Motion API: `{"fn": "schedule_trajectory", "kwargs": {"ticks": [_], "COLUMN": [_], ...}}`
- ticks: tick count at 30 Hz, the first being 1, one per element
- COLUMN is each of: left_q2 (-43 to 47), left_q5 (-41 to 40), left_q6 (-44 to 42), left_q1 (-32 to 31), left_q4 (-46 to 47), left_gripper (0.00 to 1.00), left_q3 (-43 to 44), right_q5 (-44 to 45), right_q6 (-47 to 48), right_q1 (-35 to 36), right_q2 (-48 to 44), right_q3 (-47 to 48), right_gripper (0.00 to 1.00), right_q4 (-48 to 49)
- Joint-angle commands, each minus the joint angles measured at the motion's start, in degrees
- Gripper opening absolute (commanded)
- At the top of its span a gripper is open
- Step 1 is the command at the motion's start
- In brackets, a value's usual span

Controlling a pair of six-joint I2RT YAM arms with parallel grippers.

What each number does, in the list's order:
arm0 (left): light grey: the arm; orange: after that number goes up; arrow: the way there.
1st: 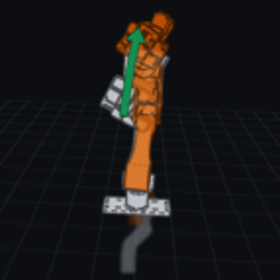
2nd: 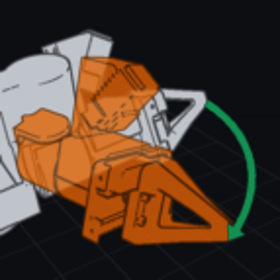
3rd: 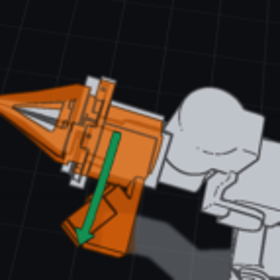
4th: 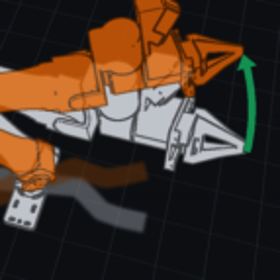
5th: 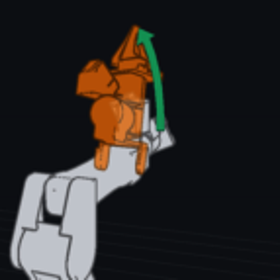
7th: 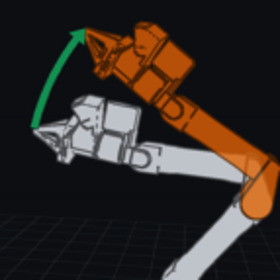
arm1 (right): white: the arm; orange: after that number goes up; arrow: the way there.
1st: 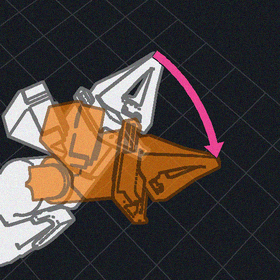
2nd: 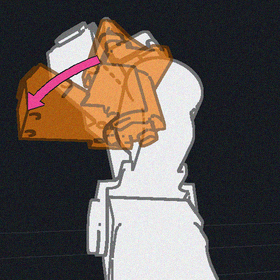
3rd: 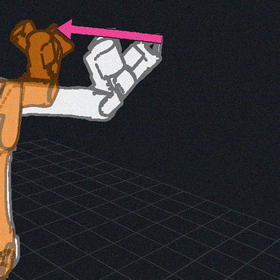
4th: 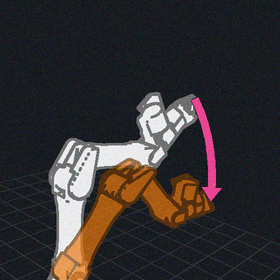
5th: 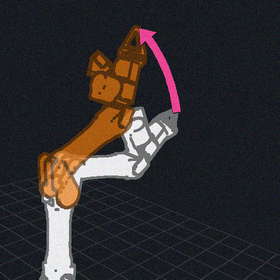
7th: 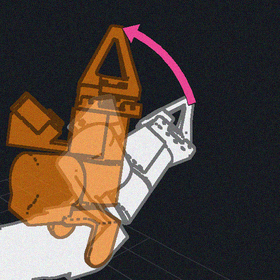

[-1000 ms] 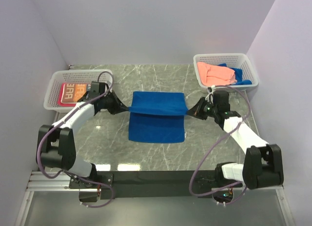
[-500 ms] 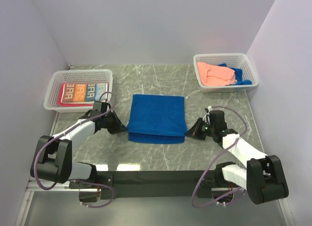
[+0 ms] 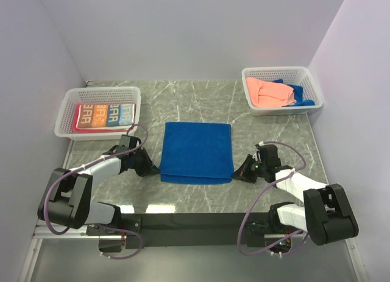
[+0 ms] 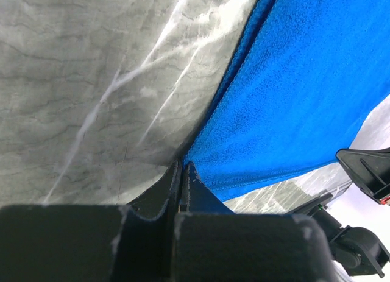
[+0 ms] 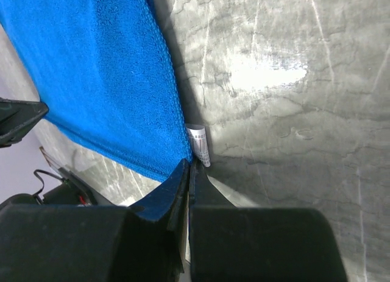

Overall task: Fold and stack the towels
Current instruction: Fold the towel

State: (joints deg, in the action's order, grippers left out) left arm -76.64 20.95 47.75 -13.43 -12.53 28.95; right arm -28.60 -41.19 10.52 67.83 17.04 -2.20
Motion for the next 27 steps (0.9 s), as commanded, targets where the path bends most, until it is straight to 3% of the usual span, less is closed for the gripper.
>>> {"fn": "schedule_trajectory", "kwargs": {"ticks": [1,17,27], "left_q2": [2.02,12.21,17.58], "left_q5": [-4.95,-8.82,-8.21], "left_q6": [-0.37,0.07,2.7], "left_q1": [-0.19,-2.56,-4.85], "left_q4": [0.06,-12.24,-11.91], "left_gripper": [0.01,0.01,0.01], "left_q3": [0.84,10.95,3.59], "right_q5": [4.52,6.01,4.26], "right_q6": [1.73,4.28,2.7], "right_q1": [-0.06,0.02,0.99], "right_q2": [-1.12,-12.46,-18.0], "right_q3": [0.89,10.47,5.12], "right_gripper": [0.0,0.0,0.0], "right_q4": [-0.79,-13.62,-15.04]}}
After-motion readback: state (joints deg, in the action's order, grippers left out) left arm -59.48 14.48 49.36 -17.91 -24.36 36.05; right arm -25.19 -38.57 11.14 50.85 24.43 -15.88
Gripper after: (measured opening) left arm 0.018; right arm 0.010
